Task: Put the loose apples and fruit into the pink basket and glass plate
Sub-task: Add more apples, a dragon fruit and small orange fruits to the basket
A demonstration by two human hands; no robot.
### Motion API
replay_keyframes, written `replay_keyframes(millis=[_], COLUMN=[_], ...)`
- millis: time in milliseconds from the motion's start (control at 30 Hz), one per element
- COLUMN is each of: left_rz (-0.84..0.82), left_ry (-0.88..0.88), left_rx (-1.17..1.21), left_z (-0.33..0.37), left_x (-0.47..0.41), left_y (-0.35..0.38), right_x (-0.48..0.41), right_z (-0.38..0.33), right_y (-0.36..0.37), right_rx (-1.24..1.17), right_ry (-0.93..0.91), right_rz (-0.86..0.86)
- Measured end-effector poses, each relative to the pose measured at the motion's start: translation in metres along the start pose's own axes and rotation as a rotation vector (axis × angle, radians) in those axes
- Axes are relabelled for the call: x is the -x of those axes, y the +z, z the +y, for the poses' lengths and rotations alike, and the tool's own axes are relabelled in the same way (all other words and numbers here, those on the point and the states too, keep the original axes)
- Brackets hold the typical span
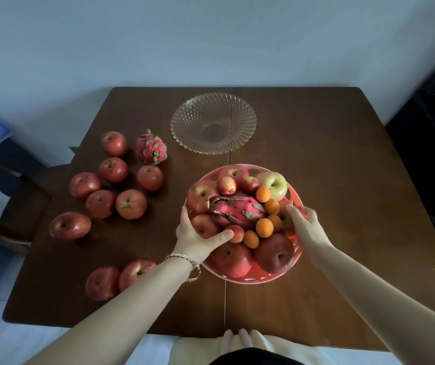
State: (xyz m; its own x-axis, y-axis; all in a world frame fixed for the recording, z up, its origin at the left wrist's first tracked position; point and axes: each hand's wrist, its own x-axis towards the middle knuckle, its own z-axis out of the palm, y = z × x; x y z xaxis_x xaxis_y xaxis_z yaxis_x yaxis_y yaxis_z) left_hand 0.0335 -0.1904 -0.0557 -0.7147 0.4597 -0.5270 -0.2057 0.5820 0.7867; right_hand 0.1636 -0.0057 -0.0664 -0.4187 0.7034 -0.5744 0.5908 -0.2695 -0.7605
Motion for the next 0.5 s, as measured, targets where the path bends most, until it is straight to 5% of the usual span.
replay_keyframes(millis=[500], left_rz=[0.163], left_ry=[-0.086], left_rx=[0.029], left_z=[0.018], left_x=[0.003], left_y=[0.026], right_x=[-0.012], right_z=[-0.002], right_y=[0.003], right_rx=[-0.102], right_ry=[-0.049], right_rz=[0.089])
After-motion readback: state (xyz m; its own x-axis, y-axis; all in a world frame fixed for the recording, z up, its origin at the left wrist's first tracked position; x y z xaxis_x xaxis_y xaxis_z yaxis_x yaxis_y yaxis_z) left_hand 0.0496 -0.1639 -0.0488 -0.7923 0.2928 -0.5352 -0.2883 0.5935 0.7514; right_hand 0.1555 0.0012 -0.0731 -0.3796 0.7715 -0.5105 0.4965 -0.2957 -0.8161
